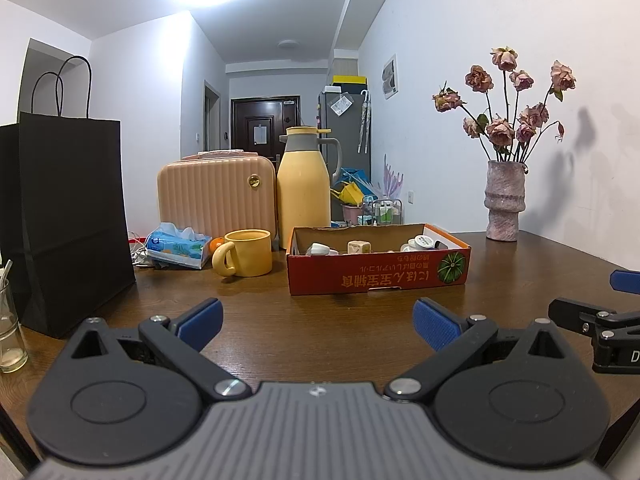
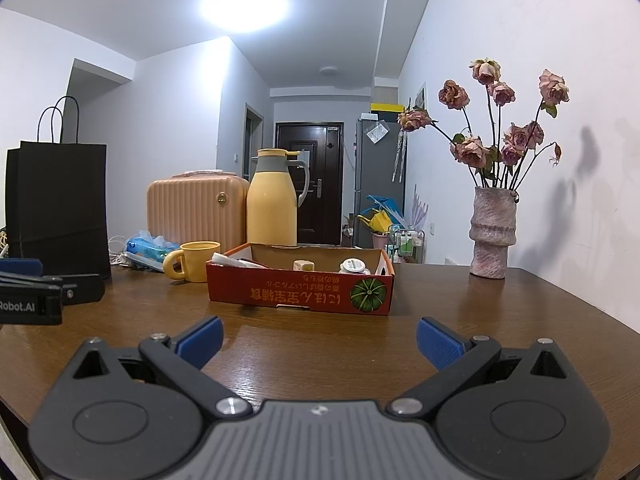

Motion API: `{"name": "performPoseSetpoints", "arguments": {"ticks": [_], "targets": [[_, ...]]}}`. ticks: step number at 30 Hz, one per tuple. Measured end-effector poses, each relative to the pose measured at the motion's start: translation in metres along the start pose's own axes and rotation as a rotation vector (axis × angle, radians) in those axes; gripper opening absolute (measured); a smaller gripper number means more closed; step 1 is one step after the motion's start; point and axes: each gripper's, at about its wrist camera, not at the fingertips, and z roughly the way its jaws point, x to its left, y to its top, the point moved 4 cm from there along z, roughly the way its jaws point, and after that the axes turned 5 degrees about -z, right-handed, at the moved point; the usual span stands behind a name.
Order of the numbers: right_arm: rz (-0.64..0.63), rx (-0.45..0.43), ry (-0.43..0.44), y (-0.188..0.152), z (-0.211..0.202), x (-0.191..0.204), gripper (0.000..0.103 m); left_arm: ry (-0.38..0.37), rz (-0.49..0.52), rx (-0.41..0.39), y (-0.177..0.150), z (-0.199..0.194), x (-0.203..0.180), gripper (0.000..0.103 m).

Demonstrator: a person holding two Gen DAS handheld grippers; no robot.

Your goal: Organize rigid objects

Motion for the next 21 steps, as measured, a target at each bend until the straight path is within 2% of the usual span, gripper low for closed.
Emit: {"name": "performPoseSetpoints", "arguments": {"ticks": [21], "targets": [[-0.001,0.003,0.001,-0.0006,0.0013,0.0009,0.103,-0.005,-0.001,0.004,-0.0027,-0.0008,-0.0013,0.103]]}}
